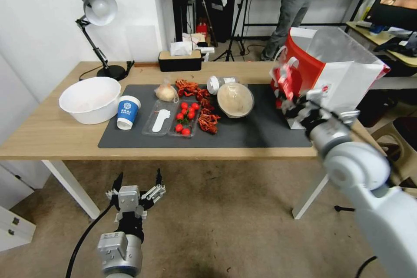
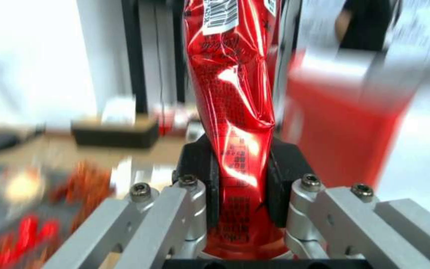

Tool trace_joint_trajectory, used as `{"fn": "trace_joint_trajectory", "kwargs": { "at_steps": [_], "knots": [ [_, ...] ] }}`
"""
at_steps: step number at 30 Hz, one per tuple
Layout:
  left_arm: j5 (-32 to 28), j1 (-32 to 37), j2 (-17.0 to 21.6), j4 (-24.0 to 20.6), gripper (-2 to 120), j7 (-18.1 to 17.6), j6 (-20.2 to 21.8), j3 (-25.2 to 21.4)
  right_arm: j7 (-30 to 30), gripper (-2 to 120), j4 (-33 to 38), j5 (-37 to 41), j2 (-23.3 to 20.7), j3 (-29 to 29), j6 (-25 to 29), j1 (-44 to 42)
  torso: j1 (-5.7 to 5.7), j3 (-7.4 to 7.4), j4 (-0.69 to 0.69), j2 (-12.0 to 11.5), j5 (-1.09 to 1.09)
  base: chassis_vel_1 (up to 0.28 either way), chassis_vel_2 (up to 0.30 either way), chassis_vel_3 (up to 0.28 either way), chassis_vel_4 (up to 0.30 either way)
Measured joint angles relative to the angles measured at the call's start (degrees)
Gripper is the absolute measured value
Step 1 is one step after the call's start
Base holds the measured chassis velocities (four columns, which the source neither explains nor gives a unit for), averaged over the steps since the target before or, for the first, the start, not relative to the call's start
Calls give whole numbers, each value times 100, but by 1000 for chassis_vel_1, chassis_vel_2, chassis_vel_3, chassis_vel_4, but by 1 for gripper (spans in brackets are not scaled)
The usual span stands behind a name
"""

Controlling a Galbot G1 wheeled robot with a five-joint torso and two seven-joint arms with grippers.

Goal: Pick up the trash from the table and place it into the takeout bag.

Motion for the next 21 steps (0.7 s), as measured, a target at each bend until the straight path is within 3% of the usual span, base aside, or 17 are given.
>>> {"fn": "trace_joint_trajectory", "kwargs": {
  "at_steps": [8, 12, 18, 21],
  "knots": [
    [6, 11, 2, -16, 100, -1, -7, -1, 242, 16, -264, 612, -532, 133, 4, 704, 0, 0, 1, 0, 1, 0, 0, 0, 0],
    [9, 29, -1, -56, 100, 0, -9, -2, 427, 16, -1288, 962, -888, -182, -6, 1762, 0, 0, 2, 0, 2, 0, 0, 0, 0],
    [-4, 51, 22, -71, 100, 0, -22, -24, 609, 19, -2136, 1019, -747, -646, -137, 2168, 1, 1, 1, 0, 2, 0, 0, 0, 0],
    [-18, 56, 30, -74, 100, -3, -23, -38, 619, 32, -2338, 918, -565, -807, -140, 2237, 1, 0, 1, 0, 0, 0, 0, 0, 0]
  ]
}}
